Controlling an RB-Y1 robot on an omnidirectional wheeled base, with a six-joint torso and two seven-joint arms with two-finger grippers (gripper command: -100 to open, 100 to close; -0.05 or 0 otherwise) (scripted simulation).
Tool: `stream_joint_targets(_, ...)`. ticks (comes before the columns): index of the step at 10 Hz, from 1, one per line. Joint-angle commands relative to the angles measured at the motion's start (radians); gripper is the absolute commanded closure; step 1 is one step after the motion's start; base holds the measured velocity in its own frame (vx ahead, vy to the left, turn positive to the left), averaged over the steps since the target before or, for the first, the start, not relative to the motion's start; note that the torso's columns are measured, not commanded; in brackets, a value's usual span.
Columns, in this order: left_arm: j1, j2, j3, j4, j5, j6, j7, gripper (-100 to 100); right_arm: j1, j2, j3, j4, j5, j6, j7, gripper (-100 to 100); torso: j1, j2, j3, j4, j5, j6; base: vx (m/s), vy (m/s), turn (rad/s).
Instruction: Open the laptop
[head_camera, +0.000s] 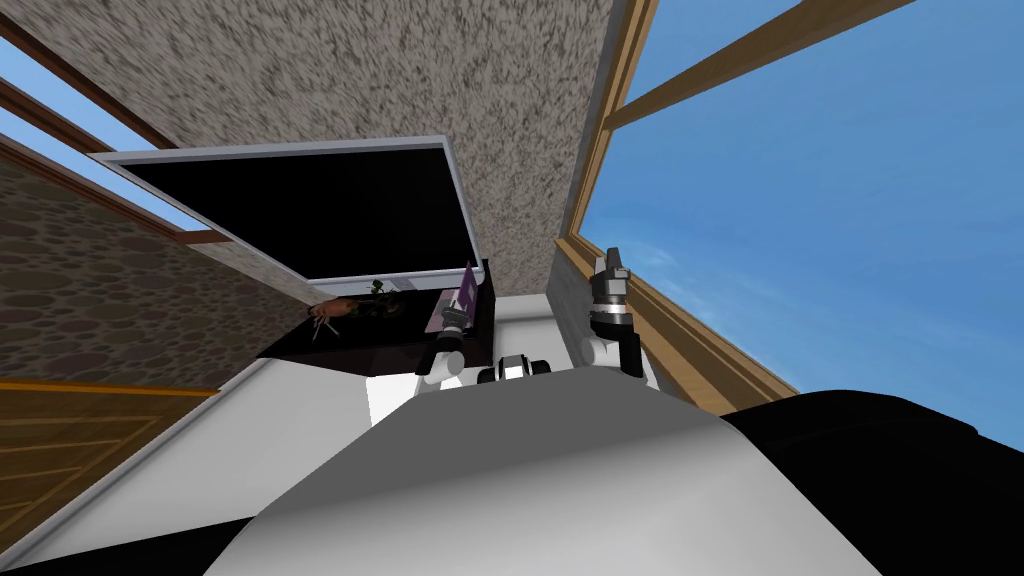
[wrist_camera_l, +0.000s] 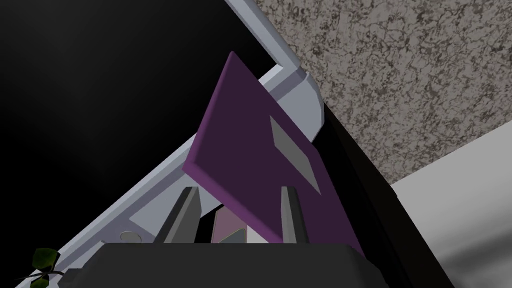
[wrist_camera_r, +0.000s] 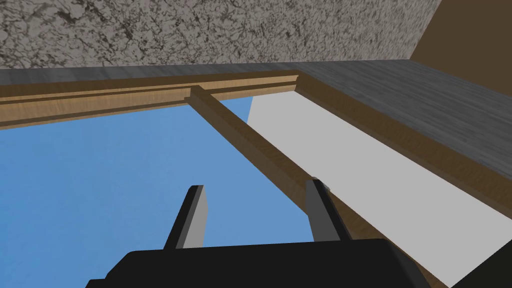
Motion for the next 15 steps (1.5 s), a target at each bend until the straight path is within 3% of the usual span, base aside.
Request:
stream_joint_targets(1,0.016,0.0,-0.01,-0.003,0.052,-0.016,0.049,100,0.0,0.0,0.0,0.0,0.0,0.0,0.0,0,-0.001,-0.001,0.0,0.0,0.0,0.0,0.016,0.1,-0.002)
stream_joint_targets(4,0.033,-0.001,-0.024,-0.006,0.112,-0.031,0.104,100,0.0,0.0,0.0,0.0,0.0,0.0,0.0,0,-0.002,-0.001,0.0,-0.001,0.0,0.0,0.007,0.093,-0.003)
stream_joint_targets(5,0.029,0.0,-0.024,-0.007,0.1,-0.028,0.091,100,0.0,0.0,0.0,0.0,0.0,0.0,0.0,0,-0.001,-0.001,0.0,-0.001,0.0,0.0,-0.002,0.036,-0.007)
stream_joint_targets(13,-0.069,0.006,-0.092,0.216,0.28,-0.221,0.241,100,0.0,0.0,0.0,0.0,0.0,0.0,0.0,0,0.007,-0.011,-0.006,-0.008,0.003,-0.003,-0.026,0.108,-0.033)
stream_joint_targets(14,-0.069,0.006,-0.092,0.221,0.28,-0.221,0.241,100,0.0,0.0,0.0,0.0,0.0,0.0,0.0,0,0.006,-0.009,-0.005,-0.009,0.003,-0.003,-0.024,0.085,-0.005)
stream_joint_targets(15,-0.081,0.006,-0.101,0.247,0.302,-0.245,0.259,100,0.0,0.0,0.0,0.0,0.0,0.0,0.0,0,0.003,-0.008,-0.004,-0.01,0.003,-0.003,-0.022,0.072,0.005)
